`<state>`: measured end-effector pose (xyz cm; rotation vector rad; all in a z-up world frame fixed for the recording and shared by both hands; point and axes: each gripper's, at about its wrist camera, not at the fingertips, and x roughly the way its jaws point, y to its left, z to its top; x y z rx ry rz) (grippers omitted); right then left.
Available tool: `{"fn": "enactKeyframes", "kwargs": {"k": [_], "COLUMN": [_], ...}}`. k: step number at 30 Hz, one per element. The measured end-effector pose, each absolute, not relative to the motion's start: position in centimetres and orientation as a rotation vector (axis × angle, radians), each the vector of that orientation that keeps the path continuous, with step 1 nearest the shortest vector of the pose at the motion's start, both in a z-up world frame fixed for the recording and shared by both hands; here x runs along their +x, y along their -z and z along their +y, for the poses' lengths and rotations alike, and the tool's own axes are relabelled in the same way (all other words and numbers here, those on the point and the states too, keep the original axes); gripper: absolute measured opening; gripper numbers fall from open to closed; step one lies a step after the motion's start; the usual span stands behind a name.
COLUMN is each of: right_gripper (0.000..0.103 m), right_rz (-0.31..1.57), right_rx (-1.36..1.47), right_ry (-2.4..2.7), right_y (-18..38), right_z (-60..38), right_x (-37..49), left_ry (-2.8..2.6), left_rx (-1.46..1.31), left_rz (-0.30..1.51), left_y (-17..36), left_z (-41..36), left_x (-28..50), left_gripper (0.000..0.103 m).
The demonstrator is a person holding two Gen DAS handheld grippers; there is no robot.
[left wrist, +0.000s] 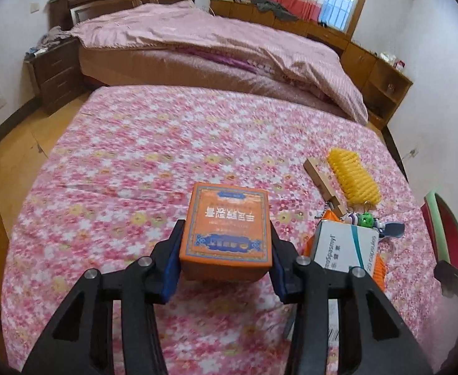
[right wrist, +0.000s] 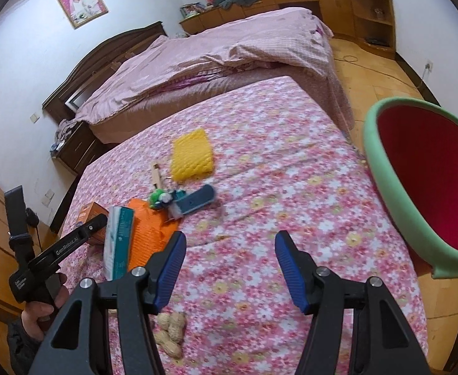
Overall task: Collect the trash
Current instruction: 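Grasp the orange box with the left tool while the right tool grasps the white medicine box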
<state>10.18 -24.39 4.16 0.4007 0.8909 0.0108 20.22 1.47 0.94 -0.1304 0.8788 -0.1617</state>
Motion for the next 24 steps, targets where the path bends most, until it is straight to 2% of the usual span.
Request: {"fn": "enactKeyframes", "kwargs": {"k": [15,20,24], "right_gripper": [0.062,0.052,0.05], "right_rz": [0.916,0.96,0.999], "right_rx": [0.295,0.28,0.258], "right_ry": [-0.229,-0.241,-0.189], "right_y": [-4.7,-3.4,-1.9], "right_z": [-14.7,-12.3,-11.5], "right_x": [12.6,13.5,14.5], "left_ry": [-0.002,0.0,0.012], "left_rx": [-0.226,-0.254,-0.264], "left_rz": [0.856,0.858,0.86], "left_y": [-1.7,-1.4,-1.4], "left_z": [8.6,9.6,10.0], "left_x": [14.0,12.9,12.5], "left_gripper": [0.048,0.048,0.048]}}
